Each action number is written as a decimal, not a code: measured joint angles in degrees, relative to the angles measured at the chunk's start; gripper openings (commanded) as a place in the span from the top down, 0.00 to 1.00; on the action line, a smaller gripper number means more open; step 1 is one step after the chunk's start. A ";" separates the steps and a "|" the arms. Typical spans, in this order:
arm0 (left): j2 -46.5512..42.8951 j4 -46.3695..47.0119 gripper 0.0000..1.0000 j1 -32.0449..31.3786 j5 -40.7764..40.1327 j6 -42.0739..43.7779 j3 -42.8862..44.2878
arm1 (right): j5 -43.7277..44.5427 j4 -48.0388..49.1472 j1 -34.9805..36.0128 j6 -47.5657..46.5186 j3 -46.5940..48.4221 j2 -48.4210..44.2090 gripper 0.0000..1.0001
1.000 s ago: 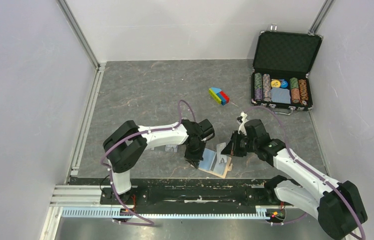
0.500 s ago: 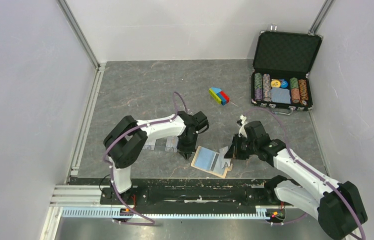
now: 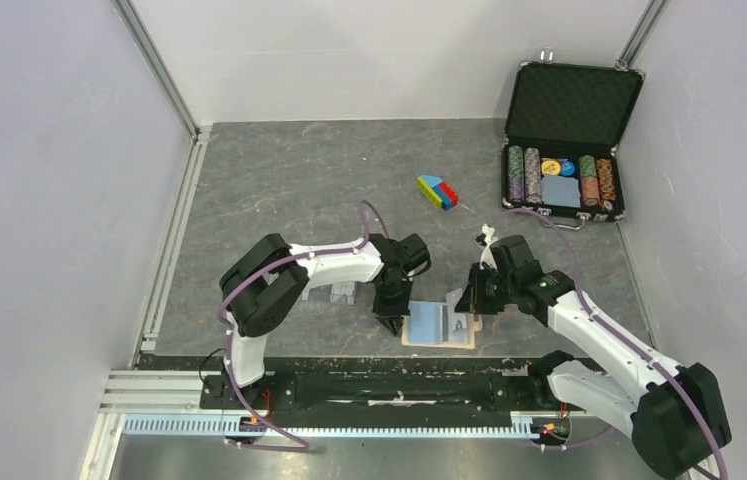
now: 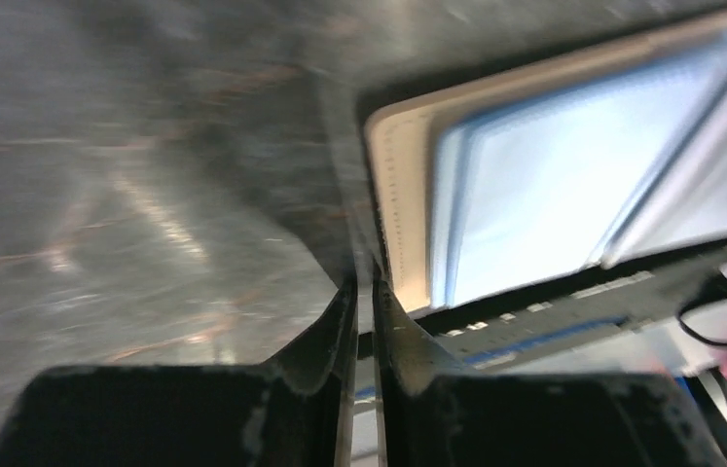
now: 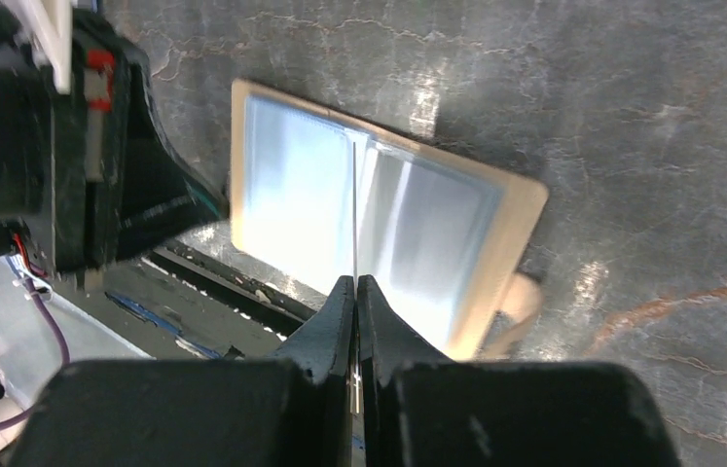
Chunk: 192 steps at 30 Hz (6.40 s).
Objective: Put the credit cards into the card holder
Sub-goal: Move the card holder to the center of the board, then insert the credit card into the card holder.
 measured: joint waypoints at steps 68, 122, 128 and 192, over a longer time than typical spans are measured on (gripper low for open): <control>6.67 0.15 0.81 -2.51 8.31 -1.70 7.04 | -21.88 9.07 -13.27 -17.03 -2.43 19.45 1.00; 0.70 13.68 0.81 0.00 3.21 -4.20 -0.50 | -16.87 5.40 -16.44 -19.39 -0.81 17.92 1.00; 1.46 12.70 0.83 -0.09 3.26 -4.20 0.46 | -13.33 1.81 -16.41 -21.73 1.60 17.94 1.00; 5.57 5.33 0.83 -2.10 4.33 -3.37 6.84 | -24.92 10.14 -16.87 -15.72 -7.10 17.16 0.98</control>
